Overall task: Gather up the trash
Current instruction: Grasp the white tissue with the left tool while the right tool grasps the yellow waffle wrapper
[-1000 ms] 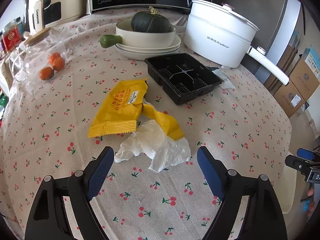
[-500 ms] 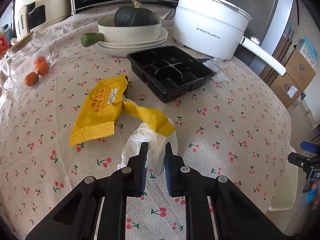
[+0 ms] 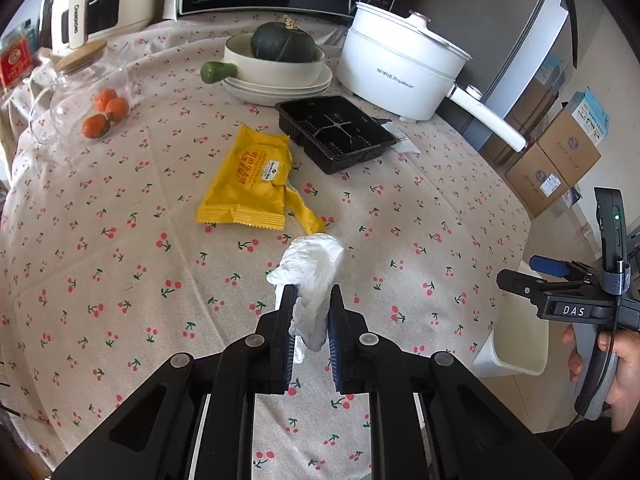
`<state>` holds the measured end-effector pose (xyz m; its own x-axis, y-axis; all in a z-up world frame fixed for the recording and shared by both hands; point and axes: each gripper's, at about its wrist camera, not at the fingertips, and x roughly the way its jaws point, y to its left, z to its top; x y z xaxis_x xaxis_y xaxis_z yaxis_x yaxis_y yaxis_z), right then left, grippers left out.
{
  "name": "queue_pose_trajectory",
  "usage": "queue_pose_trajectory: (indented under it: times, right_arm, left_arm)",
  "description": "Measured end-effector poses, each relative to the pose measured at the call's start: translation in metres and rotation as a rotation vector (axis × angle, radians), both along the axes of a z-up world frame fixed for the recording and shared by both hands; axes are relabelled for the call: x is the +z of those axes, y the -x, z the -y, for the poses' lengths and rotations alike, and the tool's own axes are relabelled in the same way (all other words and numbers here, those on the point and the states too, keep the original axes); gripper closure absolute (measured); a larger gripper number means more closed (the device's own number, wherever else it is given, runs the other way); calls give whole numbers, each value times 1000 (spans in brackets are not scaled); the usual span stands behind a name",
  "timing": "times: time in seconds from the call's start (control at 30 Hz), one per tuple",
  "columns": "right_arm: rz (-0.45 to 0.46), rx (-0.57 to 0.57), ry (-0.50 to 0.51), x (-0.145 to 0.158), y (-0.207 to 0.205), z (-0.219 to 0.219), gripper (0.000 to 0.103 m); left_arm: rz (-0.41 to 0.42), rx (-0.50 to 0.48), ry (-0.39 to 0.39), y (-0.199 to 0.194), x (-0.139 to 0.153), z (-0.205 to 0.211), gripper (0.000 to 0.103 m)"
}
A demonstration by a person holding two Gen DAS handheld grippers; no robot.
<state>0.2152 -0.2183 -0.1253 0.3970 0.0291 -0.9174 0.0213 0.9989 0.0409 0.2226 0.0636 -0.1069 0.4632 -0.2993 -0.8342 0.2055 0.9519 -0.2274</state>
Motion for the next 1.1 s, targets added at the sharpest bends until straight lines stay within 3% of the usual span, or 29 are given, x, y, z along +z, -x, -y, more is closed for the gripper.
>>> queue_pose_trajectory:
  times: [0.2, 0.47, 0.67, 0.9, 1.1]
  right_arm:
    - [19, 48, -13, 7, -18, -48, 1]
    - [-6, 28, -207, -3, -73, -125, 1]
    - [-10, 19, -215, -18, -109, -182, 1]
    - [-5, -43, -205, -35, -145, -211, 1]
    - [-25, -63, -65, -53, -153, -224, 2]
  left_arm:
    - [59, 82, -53, 8, 18, -41, 88]
    - [73, 251, -93, 1, 12, -95, 88]
    - [64, 329, -103, -9, 3, -121, 88]
    - [43, 360, -83, -16, -5, -133, 88]
    - [35, 371, -46, -17, -5, -135, 88]
